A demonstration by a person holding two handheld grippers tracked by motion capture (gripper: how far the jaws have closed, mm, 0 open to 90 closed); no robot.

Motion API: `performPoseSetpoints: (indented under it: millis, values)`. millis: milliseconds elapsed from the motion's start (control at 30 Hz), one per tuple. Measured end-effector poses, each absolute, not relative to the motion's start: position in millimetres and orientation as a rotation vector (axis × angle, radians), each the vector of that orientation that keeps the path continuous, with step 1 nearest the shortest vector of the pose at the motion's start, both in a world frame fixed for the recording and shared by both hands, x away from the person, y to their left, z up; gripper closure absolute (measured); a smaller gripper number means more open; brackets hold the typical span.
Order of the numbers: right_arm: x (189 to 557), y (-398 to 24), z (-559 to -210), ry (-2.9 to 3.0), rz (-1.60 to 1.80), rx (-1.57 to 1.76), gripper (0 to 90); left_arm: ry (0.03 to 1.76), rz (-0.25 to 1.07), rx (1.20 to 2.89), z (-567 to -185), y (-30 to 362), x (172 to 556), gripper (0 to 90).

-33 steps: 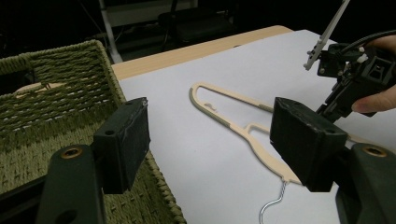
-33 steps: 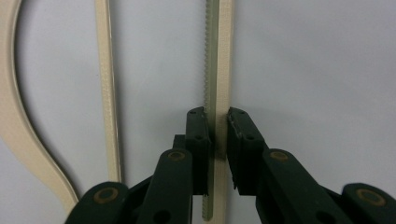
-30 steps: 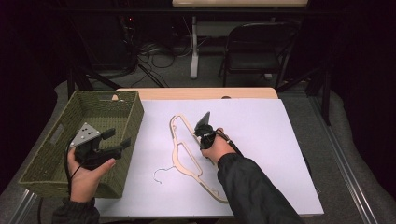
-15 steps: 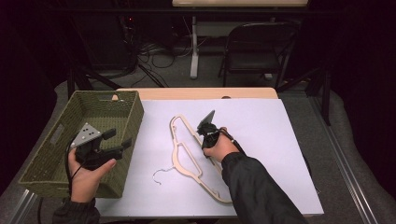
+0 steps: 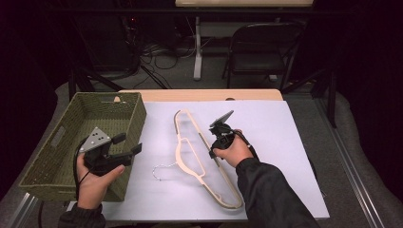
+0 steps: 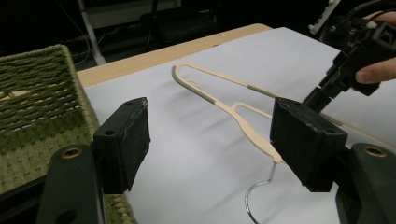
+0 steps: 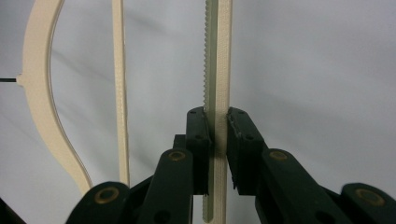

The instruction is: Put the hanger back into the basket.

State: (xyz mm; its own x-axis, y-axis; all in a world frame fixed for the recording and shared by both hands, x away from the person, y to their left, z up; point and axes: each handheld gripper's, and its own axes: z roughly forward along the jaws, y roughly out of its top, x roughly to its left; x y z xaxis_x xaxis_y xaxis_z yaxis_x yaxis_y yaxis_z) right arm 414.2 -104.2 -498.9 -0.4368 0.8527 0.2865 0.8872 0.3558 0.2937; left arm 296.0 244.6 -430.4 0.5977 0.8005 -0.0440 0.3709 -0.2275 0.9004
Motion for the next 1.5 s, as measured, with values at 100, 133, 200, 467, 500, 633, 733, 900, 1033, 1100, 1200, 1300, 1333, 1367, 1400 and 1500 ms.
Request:
performPoseSetpoints:
  millis: [100,133,200,467,500,633,733,900,1033,1100,1200,1300,1333,1367,1400,1500]
  values:
    - [413,-107,-494,-2.513,-0.683,-1.618,80.0,0.924,0.533,1.85,-430,237,293,28.8]
    - [413,-108,-492,-2.513,-0.682,-1.61,80.0,0.918,0.529,1.855,-430,234,292,28.8]
    - [411,-108,-490,-2.493,-0.744,-1.625,80.0,0.906,0.513,1.86,-431,228,291,28.8]
    - [408,-113,-486,-2.481,-0.838,-1.634,80.0,0.837,0.456,1.887,-435,202,282,30.7]
    - [408,-113,-486,-2.467,-0.857,-1.643,80.0,0.829,0.452,1.89,-436,198,281,30.9]
    - [405,-117,-486,-2.449,-0.919,-1.646,80.0,0.819,0.431,1.895,-443,186,278,31.8]
    - [402,-118,-486,-2.428,-0.959,-1.661,80.0,0.808,0.415,1.908,-449,176,275,32.9]
    - [400,-120,-482,-2.42,-1.008,-1.669,80.0,0.79,0.404,1.933,-459,160,271,33.4]
    - [399,-121,-479,-2.411,-1.054,-1.676,80.0,0.788,0.426,1.917,-468,154,268,34.9]
    - [399,-123,-478,-2.395,-1.085,-1.687,80.0,0.794,0.425,1.915,-473,151,267,35.6]
    - [397,-125,-475,-2.39,-1.109,-1.69,80.0,0.805,0.403,1.924,-480,148,267,35.9]
    - [395,-125,-472,-2.388,-1.133,-1.69,80.0,0.804,0.388,1.925,-485,145,266,36.7]
    - [394,-126,-471,-2.383,-1.15,-1.691,80.0,0.802,0.391,1.926,-486,144,266,36.7]
    - [393,-126,-470,-2.382,-1.152,-1.691,80.0,0.8,0.396,1.922,-487,143,265,36.8]
    - [393,-126,-470,-2.379,-1.167,-1.687,80.0,0.799,0.399,1.923,-487,143,265,37.5]
    - [392,-126,-468,-2.377,-1.17,-1.689,80.0,0.814,0.394,1.912,-489,143,265,37.5]
